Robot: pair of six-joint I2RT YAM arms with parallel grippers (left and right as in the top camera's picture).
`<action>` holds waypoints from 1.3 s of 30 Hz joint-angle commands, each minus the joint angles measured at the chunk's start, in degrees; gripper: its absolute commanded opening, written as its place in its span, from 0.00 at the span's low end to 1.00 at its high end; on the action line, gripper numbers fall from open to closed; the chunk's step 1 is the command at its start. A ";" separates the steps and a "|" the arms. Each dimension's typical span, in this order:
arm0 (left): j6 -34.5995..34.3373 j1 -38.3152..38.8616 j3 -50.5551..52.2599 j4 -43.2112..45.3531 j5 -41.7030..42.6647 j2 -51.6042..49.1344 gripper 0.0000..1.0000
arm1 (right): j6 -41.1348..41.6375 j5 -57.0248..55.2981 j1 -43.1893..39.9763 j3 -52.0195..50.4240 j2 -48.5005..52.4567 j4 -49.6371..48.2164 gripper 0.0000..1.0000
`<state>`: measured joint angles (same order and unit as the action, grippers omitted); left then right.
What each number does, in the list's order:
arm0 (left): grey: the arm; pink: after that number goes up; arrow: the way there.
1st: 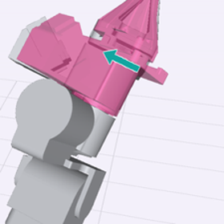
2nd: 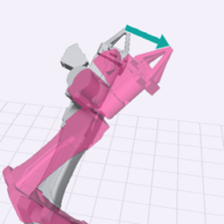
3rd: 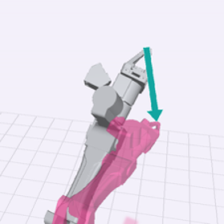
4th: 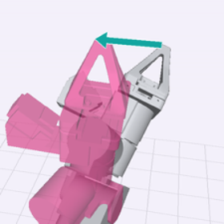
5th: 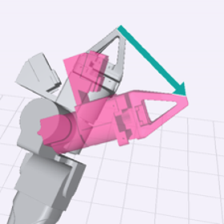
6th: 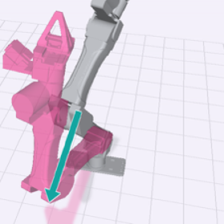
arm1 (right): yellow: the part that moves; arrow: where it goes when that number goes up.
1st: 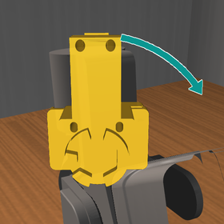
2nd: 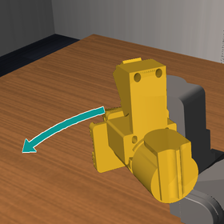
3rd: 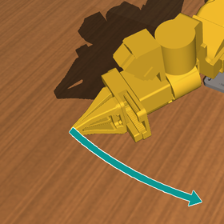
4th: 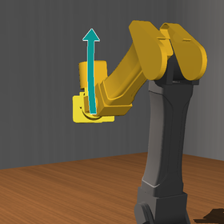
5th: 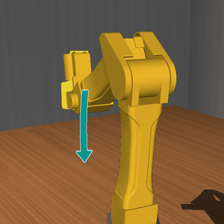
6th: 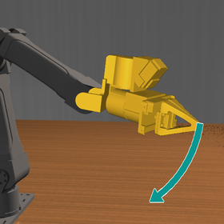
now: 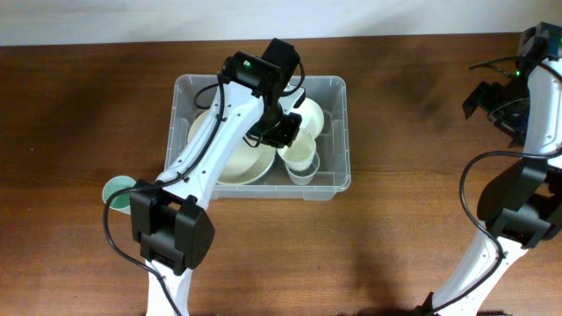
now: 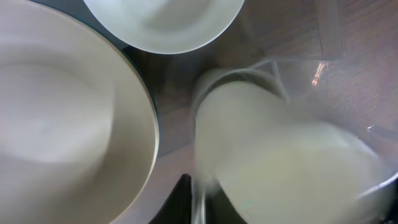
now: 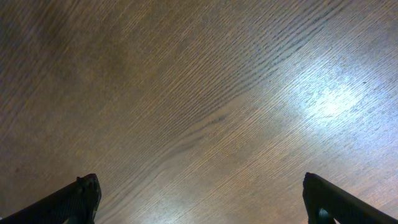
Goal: Pack container
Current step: 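Lower the cream cup into the bin near the white bowl, then release the cream cup and raise the left gripper out of the bin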
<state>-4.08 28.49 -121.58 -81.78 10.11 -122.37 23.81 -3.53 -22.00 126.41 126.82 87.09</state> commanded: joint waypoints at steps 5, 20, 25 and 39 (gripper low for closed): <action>0.98 -0.04 0.59 0.24 1.05 -0.52 0.15 | 0.00 -0.09 -0.15 -0.20 -0.02 0.02 0.99; -5.84 -6.78 -12.70 -8.33 -15.13 -0.33 1.00 | 0.00 -0.09 -0.15 -0.20 -0.02 0.02 0.99; -13.31 -14.27 -18.03 -14.95 -18.12 2.27 1.00 | 0.00 -0.09 -0.15 -0.20 -0.02 0.02 0.99; -34.97 -34.62 2.16 -14.93 -24.98 25.24 1.00 | 0.00 -0.09 -0.15 -0.20 -0.02 0.02 0.99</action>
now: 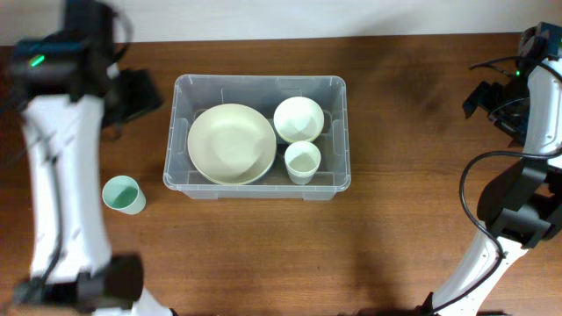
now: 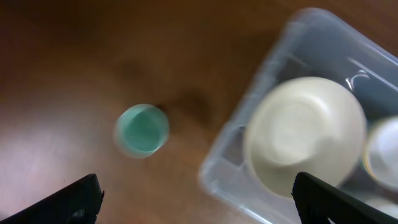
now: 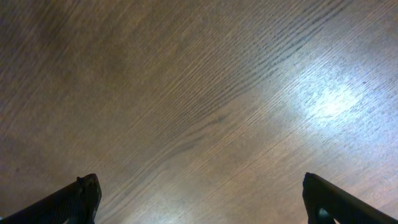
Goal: Pack container
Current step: 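Release the cream cup and raise the left gripper out of the bin, then move the left gripper to the mint-green cup and grasp it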
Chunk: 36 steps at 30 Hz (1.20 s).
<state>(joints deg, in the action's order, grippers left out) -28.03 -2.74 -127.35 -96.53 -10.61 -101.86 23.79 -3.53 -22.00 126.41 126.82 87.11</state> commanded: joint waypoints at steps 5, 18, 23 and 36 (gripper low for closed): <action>-20.26 -9.77 22.93 0.26 -4.22 10.08 1.00 | 0.02 -0.09 -0.15 -0.20 -0.02 0.00 0.99; -22.08 -21.51 51.80 23.34 0.94 10.86 1.00 | 0.02 -0.09 -0.15 -0.20 -0.02 0.00 0.99; -22.05 -22.99 58.95 31.39 2.23 10.71 1.00 | 0.02 -0.09 -0.15 -0.20 -0.02 0.00 0.99; -13.86 -22.99 65.31 43.69 3.52 9.07 1.00 | 0.02 -0.09 -0.15 -0.20 -0.02 0.00 0.99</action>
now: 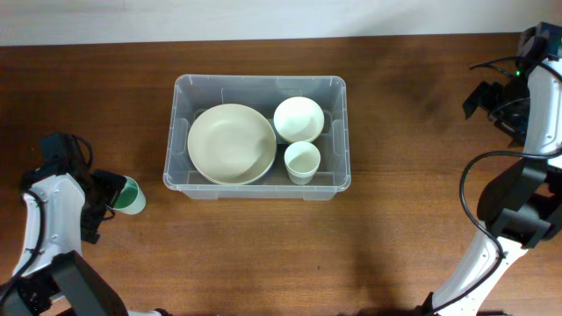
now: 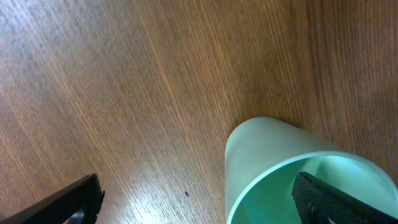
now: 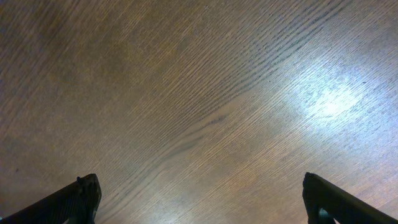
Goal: Pack container
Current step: 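Move the left gripper to the mint-green cup and grasp it, then lift the mint-green cup and carry it over the bin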
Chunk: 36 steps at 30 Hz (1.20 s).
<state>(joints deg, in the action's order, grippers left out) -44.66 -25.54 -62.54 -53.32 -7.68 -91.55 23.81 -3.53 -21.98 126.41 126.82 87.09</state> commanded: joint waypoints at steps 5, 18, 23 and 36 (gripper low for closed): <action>2.75 -0.20 0.55 1.70 1.62 -4.42 0.99 | 0.00 -0.09 -0.17 -0.20 -0.02 0.02 0.99; 5.14 -0.31 -3.04 1.05 3.39 -7.28 0.52 | 0.00 -0.09 -0.17 -0.20 -0.02 0.02 0.99; 7.67 -0.31 -11.74 -3.32 3.23 -5.53 0.07 | 0.00 -0.09 -0.17 -0.20 -0.02 0.02 0.99; 14.12 3.50 -43.19 -13.51 8.35 2.97 0.01 | 0.00 -0.09 -0.17 -0.20 -0.02 0.02 0.99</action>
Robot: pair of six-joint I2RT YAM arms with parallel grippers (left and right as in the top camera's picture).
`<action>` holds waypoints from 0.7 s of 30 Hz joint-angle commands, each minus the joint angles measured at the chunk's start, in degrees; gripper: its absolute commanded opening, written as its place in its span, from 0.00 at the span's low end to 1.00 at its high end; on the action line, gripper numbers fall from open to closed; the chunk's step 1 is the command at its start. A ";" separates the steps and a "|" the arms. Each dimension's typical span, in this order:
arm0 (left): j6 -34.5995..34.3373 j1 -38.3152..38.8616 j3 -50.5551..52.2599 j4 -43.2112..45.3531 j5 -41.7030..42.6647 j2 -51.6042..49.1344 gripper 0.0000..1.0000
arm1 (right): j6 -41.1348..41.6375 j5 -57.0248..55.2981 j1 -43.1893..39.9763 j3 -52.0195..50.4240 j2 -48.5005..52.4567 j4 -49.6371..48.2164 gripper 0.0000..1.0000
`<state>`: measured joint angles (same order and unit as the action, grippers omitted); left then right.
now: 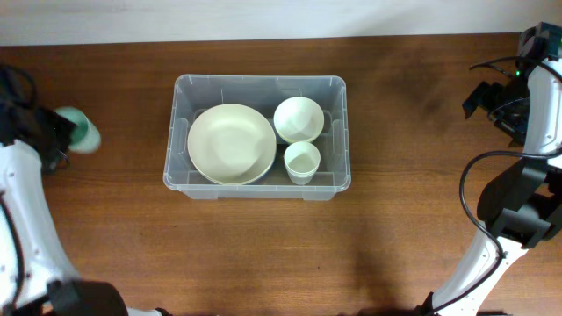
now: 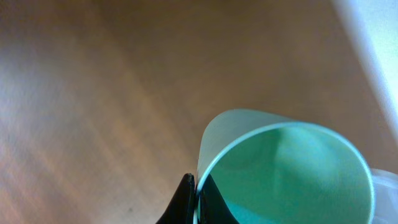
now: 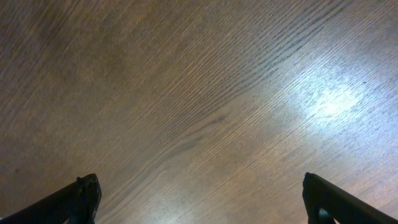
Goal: Pack container
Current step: 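Lift the mint-green cup and carry it over the bin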
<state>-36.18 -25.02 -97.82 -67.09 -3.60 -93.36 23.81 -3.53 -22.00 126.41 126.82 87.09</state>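
The clear plastic container (image 1: 338, 88) sits mid-table and holds a cream plate (image 1: 231, 144), a cream bowl (image 1: 298, 118) and a cream cup (image 1: 302, 161). A green cup (image 1: 75, 130) hangs blurred at the far left, well left of the container. My left gripper (image 2: 196, 199) is shut on that green cup's (image 2: 286, 174) rim, one finger inside and one outside. My right gripper (image 3: 199, 205) stands open over bare wood at the far right, nothing between its fingers.
The right arm (image 1: 527, 105) stands at the table's right edge. The left arm (image 1: 22, 202) runs down the left edge. A pale wall borders the table's far side (image 1: 263, 17).
My left gripper, then open around the green cup standing left of the container's front corner, is now shut on its rim. The cup is off the table and farther back-left. The right arm is unchanged.
My left gripper was inside the container at the cream cup. Then it was open and high at the left, the cream cup left in the container. Then it was low beside the green cup on the table. Now it holds that cup in the air.
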 commanded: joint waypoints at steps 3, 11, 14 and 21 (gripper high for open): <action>11.13 8.87 -13.27 1.40 7.76 7.43 0.01 | 0.00 -0.09 -0.15 -0.20 -0.02 0.02 0.99; 23.26 34.40 -14.64 2.78 8.76 8.41 0.01 | 0.00 -0.09 -0.15 -0.20 -0.02 0.02 0.99; 29.44 44.37 -14.56 2.62 8.74 4.11 0.01 | 0.00 -0.09 -0.15 -0.20 -0.02 0.02 0.99; 32.63 52.52 -14.56 -1.14 8.79 -9.97 0.00 | 0.00 -0.09 -0.15 -0.20 -0.02 0.02 0.99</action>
<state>-6.83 26.22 -112.49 -67.05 4.95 -97.95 23.79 -3.53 -22.00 126.41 126.82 87.09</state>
